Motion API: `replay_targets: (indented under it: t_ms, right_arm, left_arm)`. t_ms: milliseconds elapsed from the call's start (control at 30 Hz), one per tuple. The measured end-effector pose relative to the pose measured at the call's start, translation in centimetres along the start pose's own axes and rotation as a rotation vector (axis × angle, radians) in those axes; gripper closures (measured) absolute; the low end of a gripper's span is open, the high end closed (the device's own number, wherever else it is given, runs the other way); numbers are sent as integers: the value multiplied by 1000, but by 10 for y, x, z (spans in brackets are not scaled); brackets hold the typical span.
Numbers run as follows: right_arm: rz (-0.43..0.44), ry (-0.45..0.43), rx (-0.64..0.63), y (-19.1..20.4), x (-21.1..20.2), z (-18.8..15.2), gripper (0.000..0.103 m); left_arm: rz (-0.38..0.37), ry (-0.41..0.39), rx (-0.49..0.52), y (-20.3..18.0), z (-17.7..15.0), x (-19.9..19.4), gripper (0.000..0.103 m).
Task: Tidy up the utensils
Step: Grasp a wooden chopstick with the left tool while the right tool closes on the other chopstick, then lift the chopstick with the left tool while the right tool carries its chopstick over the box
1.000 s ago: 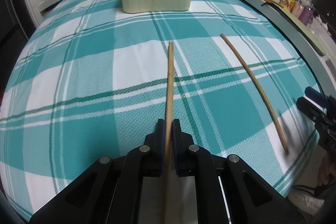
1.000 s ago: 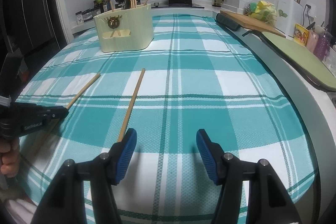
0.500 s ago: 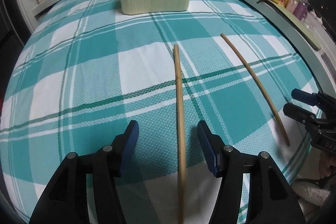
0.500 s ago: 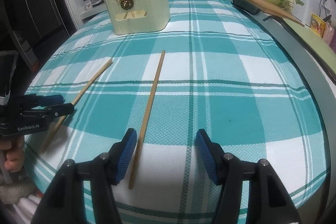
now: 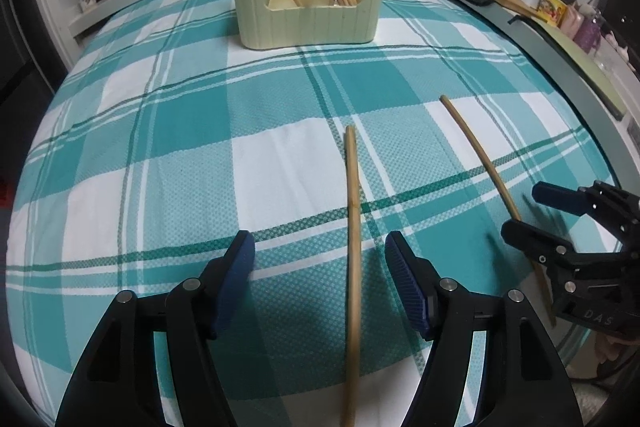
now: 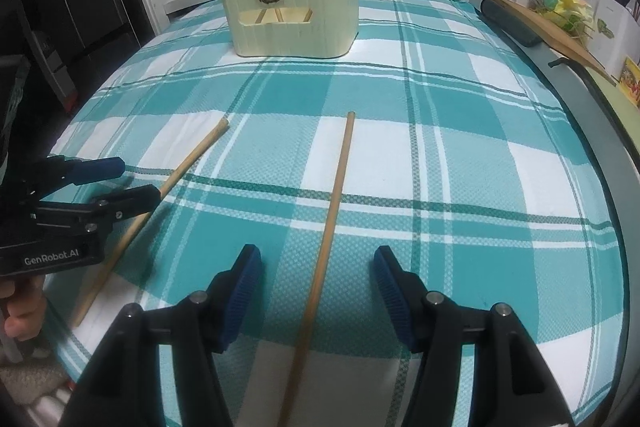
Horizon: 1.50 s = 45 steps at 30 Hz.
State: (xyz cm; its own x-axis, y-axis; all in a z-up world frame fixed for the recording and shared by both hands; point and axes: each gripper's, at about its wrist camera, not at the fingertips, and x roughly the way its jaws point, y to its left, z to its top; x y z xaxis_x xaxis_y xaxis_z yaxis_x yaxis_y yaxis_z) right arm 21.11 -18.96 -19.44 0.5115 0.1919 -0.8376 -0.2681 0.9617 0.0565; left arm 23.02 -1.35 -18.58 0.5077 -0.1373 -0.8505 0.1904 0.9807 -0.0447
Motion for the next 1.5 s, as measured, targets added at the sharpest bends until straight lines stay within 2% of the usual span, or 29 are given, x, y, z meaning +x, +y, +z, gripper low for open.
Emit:
replay_targets:
  t_ms: [500, 633, 833, 900, 1067, 1200, 1233, 1267, 1300, 1333, 1400, 1500]
  right_arm:
    - [-14, 27, -3, -1, 9, 4, 43]
    - [-5, 39, 1, -2, 13, 6, 50]
    - [-9, 52, -18, -1, 20, 12, 53]
    - [-2, 61, -24, -3, 23, 16, 53]
    - [10, 98, -59, -4, 39, 42, 56]
    - [7, 112, -74, -6, 56, 66, 64]
    - [0, 112, -76, -7, 60, 73, 66]
    - [-5, 110, -77, -7, 63, 78, 68]
    - [-7, 109, -77, -8, 66, 83, 74]
    - [-11, 108, -74, -9, 68, 87, 82]
    - [-16, 104, -67, -11, 72, 93, 95]
    - [9, 91, -28, -18, 72, 95, 97]
  left_arm:
    - [-5, 42, 4, 5, -1, 17, 33]
    - [-4, 43, 16, 4, 2, 19, 31]
    - [-13, 54, 33, 5, 9, 23, 31]
    - [-17, 62, 49, 3, 15, 26, 35]
    - [-10, 90, 128, -13, 34, 35, 55]
    - [8, 103, 187, -25, 43, 43, 62]
    - [2, 108, 180, -25, 45, 44, 67]
    - [4, 111, 172, -25, 47, 44, 77]
    - [13, 109, 167, -24, 48, 44, 83]
    - [16, 107, 164, -23, 48, 45, 96]
    - [-3, 100, 137, -20, 49, 45, 97]
    - [-28, 76, 95, -13, 50, 39, 98]
